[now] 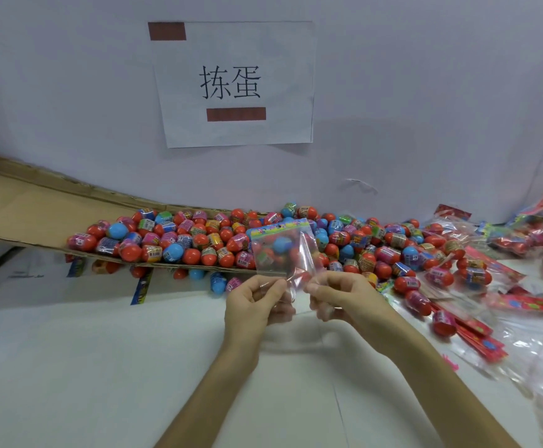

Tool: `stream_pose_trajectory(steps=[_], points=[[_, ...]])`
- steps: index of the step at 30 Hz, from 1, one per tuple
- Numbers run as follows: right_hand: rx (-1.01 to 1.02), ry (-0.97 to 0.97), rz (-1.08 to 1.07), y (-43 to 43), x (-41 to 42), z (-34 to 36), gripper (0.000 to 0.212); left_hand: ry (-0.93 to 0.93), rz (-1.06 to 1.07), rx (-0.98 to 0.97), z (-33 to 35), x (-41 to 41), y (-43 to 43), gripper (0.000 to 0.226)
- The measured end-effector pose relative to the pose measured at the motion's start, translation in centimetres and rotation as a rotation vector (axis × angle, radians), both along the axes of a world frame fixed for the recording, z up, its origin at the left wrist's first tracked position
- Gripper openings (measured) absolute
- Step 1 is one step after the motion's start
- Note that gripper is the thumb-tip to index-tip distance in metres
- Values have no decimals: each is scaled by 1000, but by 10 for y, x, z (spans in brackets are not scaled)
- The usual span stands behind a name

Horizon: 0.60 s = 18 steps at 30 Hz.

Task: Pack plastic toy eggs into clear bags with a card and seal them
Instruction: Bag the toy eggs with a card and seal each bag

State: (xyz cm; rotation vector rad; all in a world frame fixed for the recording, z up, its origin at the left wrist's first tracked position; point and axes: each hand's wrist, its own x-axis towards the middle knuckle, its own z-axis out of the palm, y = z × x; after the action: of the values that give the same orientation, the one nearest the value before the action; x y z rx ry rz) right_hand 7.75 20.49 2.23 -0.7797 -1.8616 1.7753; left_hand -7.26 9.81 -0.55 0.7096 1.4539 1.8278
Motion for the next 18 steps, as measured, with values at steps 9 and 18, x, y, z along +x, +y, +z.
stream_pose_trajectory(steps=[9, 18], points=[[67, 13, -98, -6, -7, 1, 24, 14, 27, -22, -2, 2, 4, 21], [110, 70, -211, -10, -7, 2, 11, -6, 65, -1, -2, 2, 3, 14]])
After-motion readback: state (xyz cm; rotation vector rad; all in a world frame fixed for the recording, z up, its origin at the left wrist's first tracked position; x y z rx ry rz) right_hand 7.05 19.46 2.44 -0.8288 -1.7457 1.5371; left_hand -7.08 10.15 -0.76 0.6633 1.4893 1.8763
